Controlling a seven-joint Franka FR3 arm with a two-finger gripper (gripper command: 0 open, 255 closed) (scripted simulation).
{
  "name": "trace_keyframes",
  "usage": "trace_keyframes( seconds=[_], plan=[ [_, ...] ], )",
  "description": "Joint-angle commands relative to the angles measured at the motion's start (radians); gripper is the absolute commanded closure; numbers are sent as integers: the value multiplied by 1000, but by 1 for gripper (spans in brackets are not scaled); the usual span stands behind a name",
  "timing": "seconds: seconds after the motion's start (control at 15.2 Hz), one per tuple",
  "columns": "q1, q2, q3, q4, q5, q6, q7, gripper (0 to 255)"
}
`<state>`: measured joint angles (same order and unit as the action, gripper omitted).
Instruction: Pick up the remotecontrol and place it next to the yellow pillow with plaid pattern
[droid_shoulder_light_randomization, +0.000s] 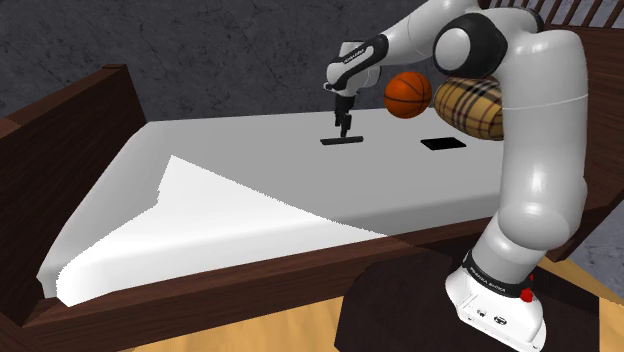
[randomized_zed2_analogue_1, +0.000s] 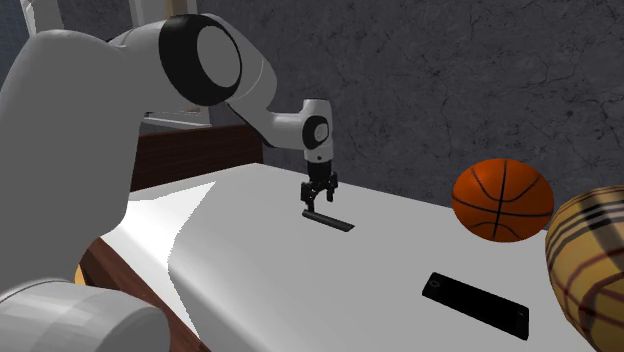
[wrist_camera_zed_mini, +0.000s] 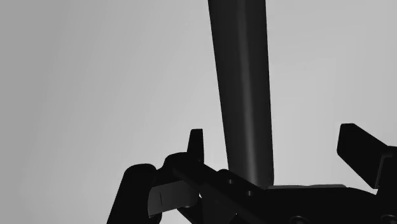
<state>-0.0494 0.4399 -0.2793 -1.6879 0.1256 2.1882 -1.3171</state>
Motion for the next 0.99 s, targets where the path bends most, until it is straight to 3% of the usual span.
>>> trace_keyframes(
  seconds=[0.0, 0.4, 0.92],
  plan=[
    [-8, 34, 6, 27, 7, 8, -17, 0],
    [-16, 85, 15, 13, 23, 72, -27, 0],
    [-16, 85, 15, 13, 23, 72, -27, 0]
  ],
)
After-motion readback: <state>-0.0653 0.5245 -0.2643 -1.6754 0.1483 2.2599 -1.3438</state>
